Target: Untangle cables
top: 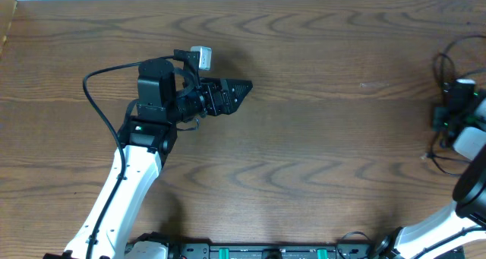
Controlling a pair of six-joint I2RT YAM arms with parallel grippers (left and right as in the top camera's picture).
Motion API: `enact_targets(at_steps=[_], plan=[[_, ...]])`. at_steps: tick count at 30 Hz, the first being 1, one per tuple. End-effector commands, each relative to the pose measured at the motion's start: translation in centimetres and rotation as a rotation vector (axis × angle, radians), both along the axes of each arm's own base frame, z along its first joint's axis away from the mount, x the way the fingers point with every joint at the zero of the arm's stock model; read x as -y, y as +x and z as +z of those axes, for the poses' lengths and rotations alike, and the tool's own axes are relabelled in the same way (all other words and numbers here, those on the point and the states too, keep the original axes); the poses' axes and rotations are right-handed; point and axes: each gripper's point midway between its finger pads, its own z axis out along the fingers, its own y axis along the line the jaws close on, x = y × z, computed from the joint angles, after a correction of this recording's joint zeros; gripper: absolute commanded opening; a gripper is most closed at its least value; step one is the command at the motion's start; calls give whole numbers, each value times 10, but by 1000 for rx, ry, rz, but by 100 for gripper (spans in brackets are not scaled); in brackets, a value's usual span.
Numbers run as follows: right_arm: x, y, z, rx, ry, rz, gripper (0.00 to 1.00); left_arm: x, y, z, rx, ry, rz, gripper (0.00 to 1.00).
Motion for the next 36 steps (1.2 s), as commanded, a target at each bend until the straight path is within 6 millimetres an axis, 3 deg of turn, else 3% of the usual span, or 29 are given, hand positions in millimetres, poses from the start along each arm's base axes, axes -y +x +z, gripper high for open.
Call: enact_targets(at_steps=[1, 6, 7, 10, 11, 13, 17, 24, 27, 30, 36], plan=[[20, -21, -12, -11, 28, -92, 1, 1, 2, 5, 24, 8, -3, 96], [33, -29, -10, 3, 29, -124, 3, 1, 2, 5, 23, 8, -3, 96], [35, -29, -9, 10, 27, -131, 17, 1, 2, 5, 23, 8, -3, 96], [36, -27, -8, 27, 36, -146, 40, 1, 2, 5, 24, 8, -3, 96], [36, -27, -7, 30, 40, -150, 52, 1, 2, 5, 24, 8, -3, 96], [36, -27, -7, 35, 45, -157, 99, 1, 2, 5, 24, 8, -3, 96], [37, -23, 11, 86, 62, -194, 99, 1, 2, 5, 24, 8, -3, 96], [6, 0, 115, 270, 10, -95, 99, 1, 2, 5, 23, 8, -3, 96], [-25, 5, 154, 315, -10, -27, 99, 1, 2, 5, 23, 8, -3, 96], [-59, 6, 177, 330, -6, 41, 99, 1, 2, 5, 23, 8, -3, 96], [-139, 10, 188, 349, 200, 124, 99, 1, 2, 5, 24, 8, -3, 96]])
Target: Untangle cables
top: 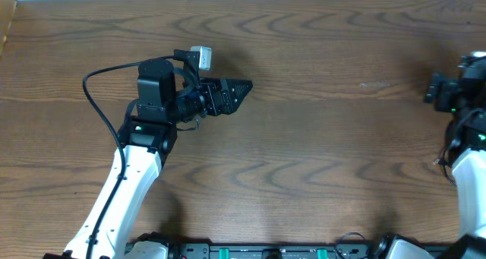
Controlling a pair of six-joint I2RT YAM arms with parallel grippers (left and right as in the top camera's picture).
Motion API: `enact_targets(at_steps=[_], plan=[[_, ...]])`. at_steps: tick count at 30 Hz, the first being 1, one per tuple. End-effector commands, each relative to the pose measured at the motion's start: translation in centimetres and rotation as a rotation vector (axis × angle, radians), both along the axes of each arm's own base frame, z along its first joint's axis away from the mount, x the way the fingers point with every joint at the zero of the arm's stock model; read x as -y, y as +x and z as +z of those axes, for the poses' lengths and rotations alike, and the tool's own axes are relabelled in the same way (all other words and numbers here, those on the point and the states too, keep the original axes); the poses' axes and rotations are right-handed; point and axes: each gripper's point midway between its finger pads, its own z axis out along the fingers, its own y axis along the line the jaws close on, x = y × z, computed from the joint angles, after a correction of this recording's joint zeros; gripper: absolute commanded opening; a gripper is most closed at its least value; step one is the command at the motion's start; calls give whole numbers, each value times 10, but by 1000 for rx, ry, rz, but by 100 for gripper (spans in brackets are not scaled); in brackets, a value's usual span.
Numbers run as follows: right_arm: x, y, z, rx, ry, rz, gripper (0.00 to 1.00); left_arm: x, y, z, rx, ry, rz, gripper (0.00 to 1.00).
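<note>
In the overhead view my left gripper [241, 87] lies over the bare wood left of centre. It points right, its fingers meet in a tip, and nothing shows between them. My right arm is at the right edge, and the dark head of the right gripper [434, 87] faces left; whether it is open or shut is unclear. A thin dark bit of cable [443, 157] shows beside the right arm near the edge. No other part of the cables is in view.
The brown wooden table [304, 153] fills the view, with its far edge along the top. A black lead [89, 99] loops off the left arm's wrist. A white camera block [201, 57] sits on that wrist.
The right arm's wrist has shifted toward the far side and slightly further off the right edge. The thin cable loop seen above it is no longer visible. The left arm has not moved.
</note>
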Motion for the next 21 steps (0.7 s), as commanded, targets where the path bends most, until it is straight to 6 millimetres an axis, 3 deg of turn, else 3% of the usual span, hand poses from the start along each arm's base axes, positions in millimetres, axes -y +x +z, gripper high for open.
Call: enact_targets(at_steps=[1, 6, 11, 21], plan=[[-49, 6, 0, 15, 192, 71, 99, 1, 2, 5, 23, 8, -3, 96], [-112, 8, -13, -44, 402, 205, 99, 1, 2, 5, 23, 8, -3, 96], [-142, -4, -29, -139, 506, 221, 99, 1, 2, 5, 23, 8, -3, 96], [-149, -27, -53, -275, 540, 199, 99, 1, 2, 5, 23, 8, -3, 96]])
